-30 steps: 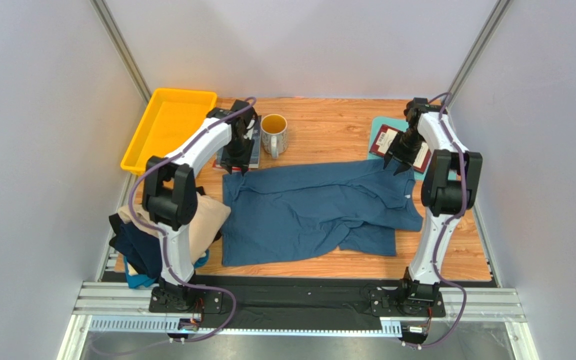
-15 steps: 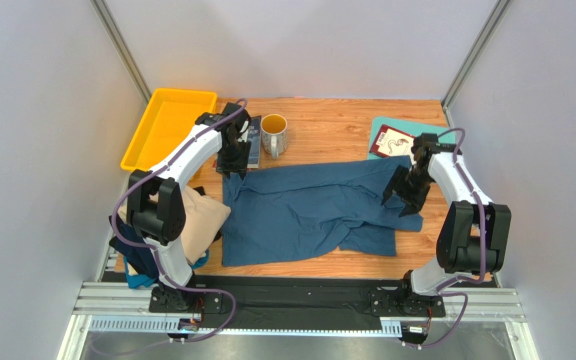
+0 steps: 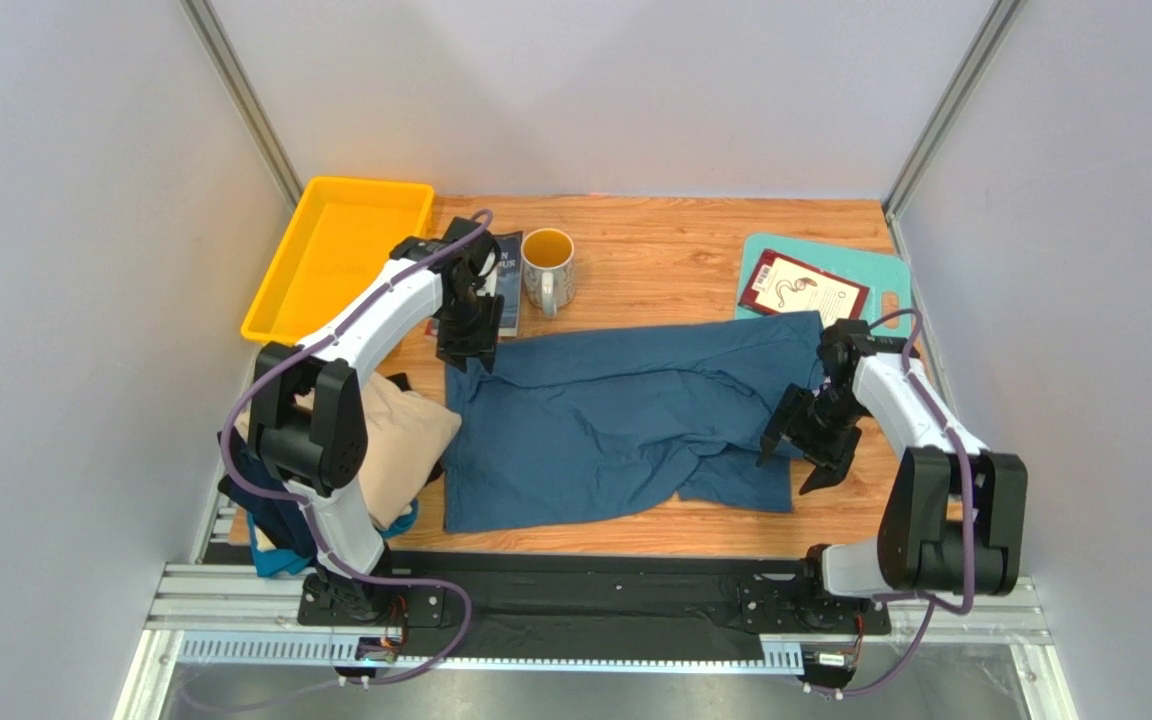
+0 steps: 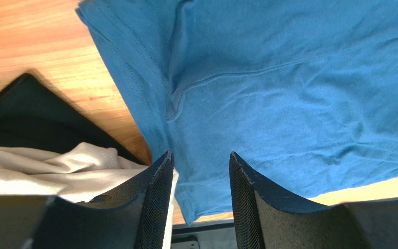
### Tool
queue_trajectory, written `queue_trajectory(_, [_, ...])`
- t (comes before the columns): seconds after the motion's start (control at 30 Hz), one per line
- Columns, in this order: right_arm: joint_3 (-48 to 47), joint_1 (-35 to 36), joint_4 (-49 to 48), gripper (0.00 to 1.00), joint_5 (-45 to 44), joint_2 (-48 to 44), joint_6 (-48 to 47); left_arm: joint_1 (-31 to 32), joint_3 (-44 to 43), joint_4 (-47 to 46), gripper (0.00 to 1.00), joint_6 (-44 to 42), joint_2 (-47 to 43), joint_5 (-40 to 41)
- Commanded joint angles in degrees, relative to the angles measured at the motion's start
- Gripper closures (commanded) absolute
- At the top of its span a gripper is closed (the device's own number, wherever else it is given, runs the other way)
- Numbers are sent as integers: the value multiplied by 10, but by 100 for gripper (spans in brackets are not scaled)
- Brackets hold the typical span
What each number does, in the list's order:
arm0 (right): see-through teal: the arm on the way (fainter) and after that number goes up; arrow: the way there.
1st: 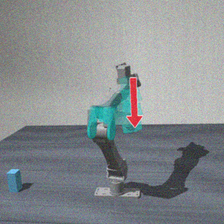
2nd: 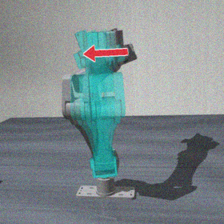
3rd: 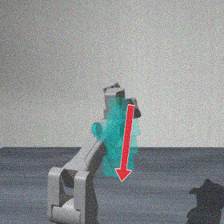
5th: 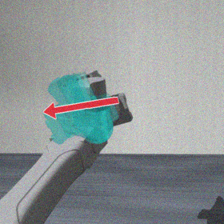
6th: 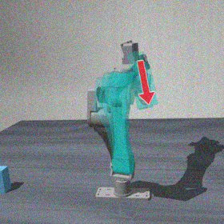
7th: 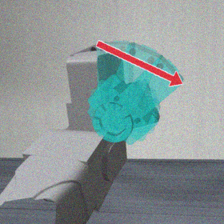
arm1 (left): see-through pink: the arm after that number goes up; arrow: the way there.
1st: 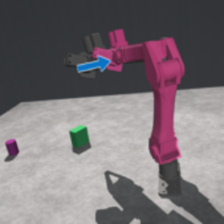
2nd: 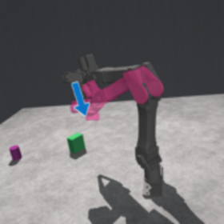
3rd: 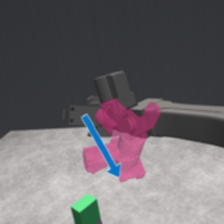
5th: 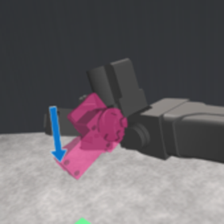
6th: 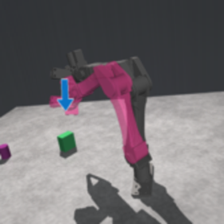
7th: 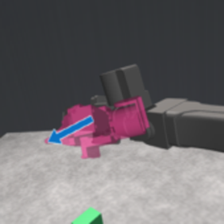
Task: Fold and stack the t-shirts
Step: Grap the side of the flattened tshirt closest away from the robot with both arms
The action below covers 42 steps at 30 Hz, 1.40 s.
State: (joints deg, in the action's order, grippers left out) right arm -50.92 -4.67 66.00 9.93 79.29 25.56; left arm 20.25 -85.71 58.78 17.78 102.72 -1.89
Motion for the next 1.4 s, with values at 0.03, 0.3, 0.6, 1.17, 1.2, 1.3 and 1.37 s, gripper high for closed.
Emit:
queue_trajectory(0.03, [1,2,7,28,-47,46,16,0,7,-11,50,6,-35,-17])
queue_trajectory(0.3, [10,2,-7,32,-18,96,25,0,23,-17,50,7,-48,-14])
queue_trajectory(0.6, [38,0,-27,38,-11,159,40,0,51,-25,51,14,-67,-22])
queue_trajectory(1.17, [46,1,-83,69,-56,221,65,0,71,-21,51,12,-101,-1])
queue_trajectory(1.2, [43,1,-80,79,-59,219,64,0,71,-20,51,12,-100,-1])
queue_trajectory(1.3, [35,1,-68,80,-67,197,70,0,69,-21,51,11,-96,-4])
queue_trajectory(1.37, [24,1,-53,80,-68,182,69,1,67,-22,51,11,-90,-5])
